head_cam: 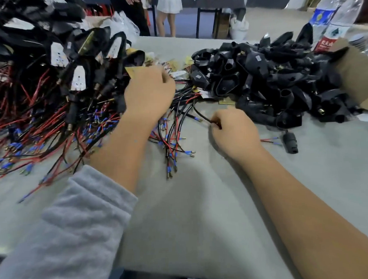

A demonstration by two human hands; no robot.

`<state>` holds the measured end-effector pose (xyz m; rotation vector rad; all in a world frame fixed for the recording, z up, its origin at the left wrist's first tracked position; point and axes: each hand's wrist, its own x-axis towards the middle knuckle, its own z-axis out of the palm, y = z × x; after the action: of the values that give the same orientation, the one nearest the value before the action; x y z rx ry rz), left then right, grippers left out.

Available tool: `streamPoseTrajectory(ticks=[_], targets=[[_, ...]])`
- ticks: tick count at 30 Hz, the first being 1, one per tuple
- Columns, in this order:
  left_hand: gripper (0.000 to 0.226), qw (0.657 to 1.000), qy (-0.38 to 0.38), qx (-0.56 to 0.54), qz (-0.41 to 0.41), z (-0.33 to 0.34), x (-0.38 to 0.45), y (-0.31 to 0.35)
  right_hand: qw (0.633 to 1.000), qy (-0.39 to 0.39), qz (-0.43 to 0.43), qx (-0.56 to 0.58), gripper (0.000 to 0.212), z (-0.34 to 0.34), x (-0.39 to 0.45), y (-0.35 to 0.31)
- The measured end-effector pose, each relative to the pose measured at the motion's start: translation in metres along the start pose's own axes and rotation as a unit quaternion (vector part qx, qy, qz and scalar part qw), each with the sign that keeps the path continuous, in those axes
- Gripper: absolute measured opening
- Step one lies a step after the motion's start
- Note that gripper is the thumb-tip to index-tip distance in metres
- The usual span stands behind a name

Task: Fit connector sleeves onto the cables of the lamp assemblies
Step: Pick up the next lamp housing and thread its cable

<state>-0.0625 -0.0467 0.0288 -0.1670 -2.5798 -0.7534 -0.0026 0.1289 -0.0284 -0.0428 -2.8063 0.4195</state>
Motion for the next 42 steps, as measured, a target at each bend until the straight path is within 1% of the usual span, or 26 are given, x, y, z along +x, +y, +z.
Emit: streamPoseTrajectory(ticks=[3, 6, 9, 11, 13, 14, 16, 17, 19, 21, 24, 26, 27, 28, 30, 31, 32, 33, 34, 36, 38, 40, 41, 42], targets=[[0.021, 0.995, -0.083, -0.057, -0.005, 0.032, -0.018, 0.029, 0.997, 0.058, 0.038, 0.030, 0.014, -0.002, -0.002, 0.003], [0.022, 0.991, -0.120, -0.064, -0.019, 0.056, -0.031, 0.039, 0.985, 0.132, 0.076, 0.082, 0.012, -0.008, -0.004, 0.008], [0.024, 0.992, -0.118, -0.052, -0.019, 0.067, -0.035, 0.037, 0.975, 0.171, 0.073, 0.119, 0.009, -0.014, -0.004, 0.009], [0.022, 0.990, -0.108, -0.087, -0.030, 0.068, -0.032, 0.033, 0.975, 0.175, 0.057, 0.124, 0.008, -0.015, -0.005, 0.006], [0.022, 0.983, -0.088, -0.145, -0.067, 0.067, -0.030, 0.029, 0.980, 0.162, 0.024, 0.114, 0.008, -0.015, -0.006, 0.002], [0.024, 0.972, -0.078, -0.197, -0.098, 0.065, -0.029, 0.029, 0.982, 0.154, 0.001, 0.109, 0.009, -0.015, -0.008, -0.001], [0.027, 0.931, -0.069, -0.321, -0.160, 0.063, -0.027, 0.029, 0.982, 0.147, -0.055, 0.109, 0.013, -0.015, -0.012, -0.007], [0.027, 0.911, -0.066, -0.363, -0.182, 0.063, -0.026, 0.029, 0.980, 0.144, -0.087, 0.110, 0.015, -0.015, -0.014, -0.011], [0.025, 0.889, -0.070, -0.409, -0.194, 0.059, -0.025, 0.028, 0.975, 0.136, -0.140, 0.105, 0.016, -0.014, -0.018, -0.017], [0.014, 0.874, -0.080, -0.443, -0.183, 0.061, -0.025, 0.026, 0.973, 0.128, -0.160, 0.105, 0.015, -0.014, -0.018, -0.021], [0.058, 0.882, -0.081, -0.445, -0.132, 0.062, -0.026, 0.022, 0.975, 0.125, -0.150, 0.105, 0.012, -0.015, -0.017, -0.020], [0.071, 0.890, -0.083, -0.440, -0.090, 0.061, -0.027, 0.022, 0.978, 0.116, -0.142, 0.096, 0.009, -0.015, -0.017, -0.017], [0.071, 0.896, -0.084, -0.428, -0.081, 0.061, -0.026, 0.021, 0.980, 0.109, -0.138, 0.090, 0.009, -0.015, -0.017, -0.016], [0.066, 0.906, -0.082, -0.407, -0.081, 0.060, -0.026, 0.022, 0.982, 0.102, -0.134, 0.088, 0.008, -0.015, -0.017, -0.016], [0.041, 0.916, -0.072, -0.383, -0.092, 0.061, -0.023, 0.022, 0.982, 0.097, -0.131, 0.090, 0.008, -0.015, -0.016, -0.016], [0.029, 0.908, -0.070, -0.399, -0.106, 0.062, -0.022, 0.022, 0.982, 0.102, -0.129, 0.094, 0.008, -0.015, -0.016, -0.015], [0.021, 0.887, -0.072, -0.439, -0.126, 0.062, -0.023, 0.023, 0.981, 0.114, -0.123, 0.102, 0.009, -0.016, -0.016, -0.015], [0.018, 0.862, -0.070, -0.479, -0.147, 0.063, -0.022, 0.024, 0.979, 0.131, -0.109, 0.112, 0.010, -0.016, -0.015, -0.015], [0.018, 0.846, -0.065, -0.503, -0.163, 0.063, -0.022, 0.024, 0.976, 0.152, -0.091, 0.125, 0.011, -0.018, -0.014, -0.014], [0.018, 0.838, -0.054, -0.513, -0.179, 0.064, -0.020, 0.023, 0.963, 0.200, -0.053, 0.173, 0.010, -0.021, -0.013, -0.012], [0.018, 0.847, -0.051, -0.494, -0.188, 0.066, -0.019, 0.023, 0.936, 0.245, -0.021, 0.252, 0.010, -0.025, -0.013, -0.011], [0.019, 0.857, -0.061, -0.474, -0.191, 0.068, -0.019, 0.023, 0.892, 0.283, 0.010, 0.351, 0.013, -0.031, -0.011, -0.011], [0.020, 0.865, -0.067, -0.462, -0.183, 0.068, -0.019, 0.024, 0.863, 0.291, 0.034, 0.412, 0.014, -0.035, -0.008, -0.010], [0.023, 0.873, -0.072, -0.453, -0.169, 0.067, -0.020, 0.026, 0.826, 0.287, 0.064, 0.482, 0.015, -0.039, -0.005, -0.009]])
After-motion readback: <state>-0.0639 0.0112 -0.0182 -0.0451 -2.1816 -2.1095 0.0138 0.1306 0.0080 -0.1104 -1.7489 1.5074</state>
